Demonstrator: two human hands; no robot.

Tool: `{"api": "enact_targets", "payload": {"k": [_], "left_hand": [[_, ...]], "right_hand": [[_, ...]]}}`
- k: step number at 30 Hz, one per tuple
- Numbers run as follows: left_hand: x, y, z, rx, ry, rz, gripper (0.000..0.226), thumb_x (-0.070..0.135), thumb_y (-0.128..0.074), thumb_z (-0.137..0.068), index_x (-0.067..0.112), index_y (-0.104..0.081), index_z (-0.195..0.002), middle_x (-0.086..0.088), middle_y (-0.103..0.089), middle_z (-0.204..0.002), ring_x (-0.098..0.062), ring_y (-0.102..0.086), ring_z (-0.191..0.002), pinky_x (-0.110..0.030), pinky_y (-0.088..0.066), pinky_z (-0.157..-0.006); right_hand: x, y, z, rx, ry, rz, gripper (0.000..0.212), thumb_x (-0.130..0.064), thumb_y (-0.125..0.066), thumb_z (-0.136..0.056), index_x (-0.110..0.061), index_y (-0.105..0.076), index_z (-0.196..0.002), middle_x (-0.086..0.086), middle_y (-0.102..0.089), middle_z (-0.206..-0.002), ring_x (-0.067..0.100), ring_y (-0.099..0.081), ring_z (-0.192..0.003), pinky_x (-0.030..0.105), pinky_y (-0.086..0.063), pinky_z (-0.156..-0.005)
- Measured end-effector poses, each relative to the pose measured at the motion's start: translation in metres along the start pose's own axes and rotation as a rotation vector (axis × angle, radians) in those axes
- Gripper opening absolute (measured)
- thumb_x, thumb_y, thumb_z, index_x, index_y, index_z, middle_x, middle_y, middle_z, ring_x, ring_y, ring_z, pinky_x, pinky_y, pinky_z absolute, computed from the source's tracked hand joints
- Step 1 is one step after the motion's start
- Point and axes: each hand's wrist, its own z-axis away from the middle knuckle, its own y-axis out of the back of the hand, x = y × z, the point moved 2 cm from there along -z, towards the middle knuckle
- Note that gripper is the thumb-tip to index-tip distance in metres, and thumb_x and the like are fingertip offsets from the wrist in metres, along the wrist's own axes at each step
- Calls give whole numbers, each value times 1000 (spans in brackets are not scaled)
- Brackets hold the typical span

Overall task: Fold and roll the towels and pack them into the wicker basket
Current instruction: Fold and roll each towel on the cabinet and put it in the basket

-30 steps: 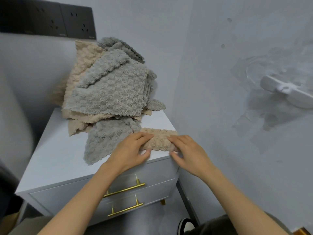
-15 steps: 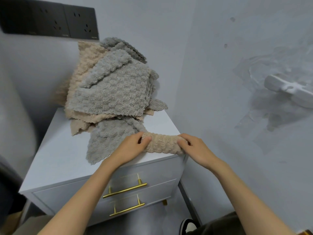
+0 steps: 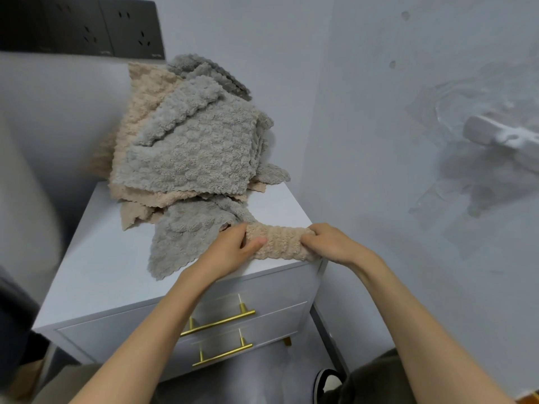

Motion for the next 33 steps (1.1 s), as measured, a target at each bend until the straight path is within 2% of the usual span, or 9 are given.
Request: {"api": "enact_targets", "payload": {"k": [7,11,13,14,17,21,23,26,33], "left_hand": [[7,-3,11,103,-6,182,32,37,-49,-97,10,-43,-81,-4,-43,-72,-14,-37,-64,-28,-30,-57],[15,-1,27,91,72,480,47,43,-50,-95,0,-50,-113,-20,-56,-115,-33,-54,-106,-43,-47,-92],[23,5,36,112,53,629,26,37,-53,-95,12,-53,-90,-2,-59,-81,-21,-56,-79,-32,-47,-75],[29,9,41,118,35,669,24,34,-54,-95,17,-47,-79,6,-48,-67,-11,-48,-64,-28,-43,-66],[44,17,54,89,-7,768,37,39,-60,-90,3,-53,-94,-3,-56,-82,-12,-54,-73,-40,-52,-78],[71,28,62,53,-74,829,30,23,-59,-93,1,-56,-113,-16,-65,-111,-23,-66,-93,-34,-56,-86],[87,33,64,25,-122,824,28,20,-60,-92,0,-57,-112,-16,-65,-111,-21,-66,-91,-32,-56,-84],[119,34,73,-25,-184,792,25,19,-61,-92,0,-59,-108,-13,-63,-110,-15,-65,-87,-30,-56,-81],[187,18,100,-86,-268,767,13,15,-66,-88,6,-66,-98,3,-68,-78,0,-62,-64,-12,-47,-60]], "right_hand": [[2,-4,9,75,-7,-102,35,-26,-51,-90,-16,-35,-60,-1,-41,-59,14,-37,-57,28,-27,-52],[0,-3,25,121,36,-199,30,-30,-47,-93,-14,-39,-68,0,-42,-67,15,-37,-62,31,-27,-57],[0,0,37,135,53,-269,28,-31,-46,-93,-16,-43,-70,-2,-47,-69,14,-40,-64,31,-29,-60],[0,1,44,138,62,-294,26,-31,-45,-92,-17,-46,-70,-4,-49,-69,13,-43,-65,30,-32,-61],[1,10,67,91,92,-356,19,-33,-44,-85,-17,-51,-80,-5,-52,-74,14,-46,-71,32,-36,-67],[-1,30,103,7,142,-475,29,-46,-53,-85,-19,-45,-88,-7,-48,-76,8,-46,-69,23,-36,-66],[-4,40,119,-22,145,-496,39,-57,-55,-87,-19,-44,-88,-11,-53,-71,1,-51,-59,15,-38,-57],[2,52,149,-32,129,-562,49,-65,-60,-78,-20,-44,-89,-9,-56,-72,4,-54,-62,21,-39,-59],[42,57,213,20,99,-891,36,-40,-69,-76,-16,-46,-91,3,-54,-84,14,-55,-80,30,-42,-71]]}}
